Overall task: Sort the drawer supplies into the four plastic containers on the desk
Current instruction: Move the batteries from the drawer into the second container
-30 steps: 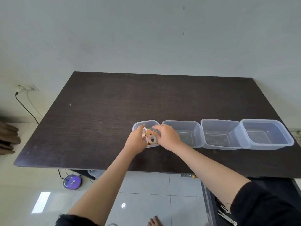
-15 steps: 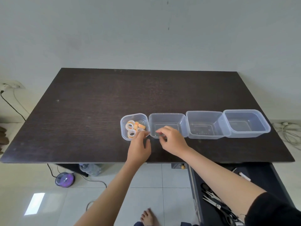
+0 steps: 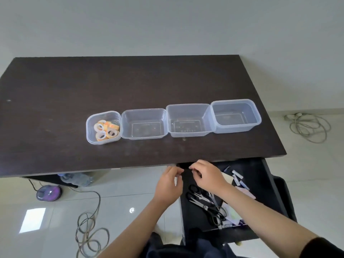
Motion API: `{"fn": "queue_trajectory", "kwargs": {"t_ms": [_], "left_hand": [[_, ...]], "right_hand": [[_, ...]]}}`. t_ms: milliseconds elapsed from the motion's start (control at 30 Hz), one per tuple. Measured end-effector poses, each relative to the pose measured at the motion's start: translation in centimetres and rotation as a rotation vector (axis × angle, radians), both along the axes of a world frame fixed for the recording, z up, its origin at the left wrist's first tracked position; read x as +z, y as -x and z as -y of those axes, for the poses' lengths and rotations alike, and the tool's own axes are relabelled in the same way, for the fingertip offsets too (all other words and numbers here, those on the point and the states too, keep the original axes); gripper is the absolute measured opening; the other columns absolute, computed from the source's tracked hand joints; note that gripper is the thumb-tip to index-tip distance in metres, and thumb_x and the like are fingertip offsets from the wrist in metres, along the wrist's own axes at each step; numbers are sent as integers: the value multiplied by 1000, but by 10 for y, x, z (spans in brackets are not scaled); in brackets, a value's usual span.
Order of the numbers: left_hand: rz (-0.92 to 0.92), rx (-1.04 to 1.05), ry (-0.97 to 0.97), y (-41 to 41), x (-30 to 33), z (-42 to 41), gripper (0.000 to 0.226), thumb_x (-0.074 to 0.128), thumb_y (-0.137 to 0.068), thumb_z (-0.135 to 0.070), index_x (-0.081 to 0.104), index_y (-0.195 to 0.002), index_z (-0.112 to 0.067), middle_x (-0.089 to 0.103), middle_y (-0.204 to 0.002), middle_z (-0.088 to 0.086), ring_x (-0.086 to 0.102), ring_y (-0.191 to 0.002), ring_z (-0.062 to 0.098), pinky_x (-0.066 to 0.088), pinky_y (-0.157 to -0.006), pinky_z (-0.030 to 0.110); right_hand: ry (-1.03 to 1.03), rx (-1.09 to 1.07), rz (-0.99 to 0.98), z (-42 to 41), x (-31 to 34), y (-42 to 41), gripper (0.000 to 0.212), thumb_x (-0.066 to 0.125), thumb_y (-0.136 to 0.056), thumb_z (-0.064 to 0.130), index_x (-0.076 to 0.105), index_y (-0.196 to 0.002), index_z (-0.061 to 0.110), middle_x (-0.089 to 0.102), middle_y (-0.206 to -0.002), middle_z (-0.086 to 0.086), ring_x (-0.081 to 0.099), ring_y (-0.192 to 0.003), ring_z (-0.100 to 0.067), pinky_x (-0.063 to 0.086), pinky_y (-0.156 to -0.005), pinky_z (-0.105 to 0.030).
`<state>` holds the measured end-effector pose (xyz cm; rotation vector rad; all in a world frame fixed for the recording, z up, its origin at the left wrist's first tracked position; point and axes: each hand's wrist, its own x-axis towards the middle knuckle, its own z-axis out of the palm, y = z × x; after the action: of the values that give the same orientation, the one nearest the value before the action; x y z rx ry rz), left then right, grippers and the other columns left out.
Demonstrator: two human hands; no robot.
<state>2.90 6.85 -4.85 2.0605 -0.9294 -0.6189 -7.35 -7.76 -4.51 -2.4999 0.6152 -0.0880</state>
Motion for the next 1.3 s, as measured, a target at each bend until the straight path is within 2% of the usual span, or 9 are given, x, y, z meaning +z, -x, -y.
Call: {"fn": "queue_trajectory", "kwargs": {"t_ms": [200,400,567,667,767,1000,1100,1167,1300], "left_hand": [[-48,-101,-128,58,-18,47,26,51,-92,-11,60,-116,-14,55,-111,-3,56,-97,9,47,-84,18],[-37,-195,-386,96,-53,80,45,60,-85,-26,49,-129,-22,44,-130,0,46,-120,20,49,-95,32],[48,-391,-593,113,-66,108,82,70,-74,-42,30,-144,-26,16,-154,4,20,-138,30,34,-110,42],[186,-538,-781,120,-76,120,99,73,-70,-51,17,-148,-30,3,-158,7,7,-143,34,15,-117,51],[194,-560,-903,125,-88,124,106,76,-68,-51,10,-149,-33,-2,-158,7,-4,-146,36,11,-116,55],[312,-476,-883,129,-93,114,96,76,-65,-49,22,-143,-33,27,-139,7,25,-132,31,23,-114,51],[351,-496,-908,126,-93,106,93,76,-67,-47,24,-142,-29,31,-137,9,29,-130,32,23,-113,50],[344,-510,-918,124,-93,100,88,77,-69,-44,28,-140,-27,32,-137,7,32,-128,30,32,-109,45],[266,-575,-916,116,-92,91,86,79,-68,-45,33,-139,-28,30,-138,4,31,-128,26,44,-100,40]], "right_hand": [[-59,-81,-158,42,-31,82,21,55,-86,11,68,-101,14,65,-98,-1,61,-96,-22,47,-69,-30],[-84,-102,-417,87,-61,141,34,52,-89,24,57,-122,21,50,-124,3,45,-120,-18,47,-82,-29],[-134,-140,-604,110,-76,166,63,65,-78,43,42,-136,30,40,-127,-1,40,-119,-24,48,-89,-37],[-234,-132,-622,112,-84,177,73,67,-73,47,37,-138,33,33,-129,2,38,-121,-22,46,-91,-37],[-292,-156,-615,113,-91,185,81,70,-70,49,34,-140,33,30,-128,1,37,-121,-23,47,-90,-37],[-350,-186,-593,116,-97,186,77,81,-55,50,46,-118,22,36,-115,2,46,-108,-20,48,-80,-34],[-423,-194,-598,121,-96,187,86,86,-50,48,45,-118,19,34,-114,2,51,-101,-17,48,-84,-32],[-455,-187,-606,123,-96,187,91,88,-48,46,43,-122,17,32,-117,0,51,-99,-15,46,-86,-29],[-438,-147,-612,125,-93,188,78,89,-48,46,41,-104,18,31,-109,2,49,-85,-12,42,-71,-25]]}}
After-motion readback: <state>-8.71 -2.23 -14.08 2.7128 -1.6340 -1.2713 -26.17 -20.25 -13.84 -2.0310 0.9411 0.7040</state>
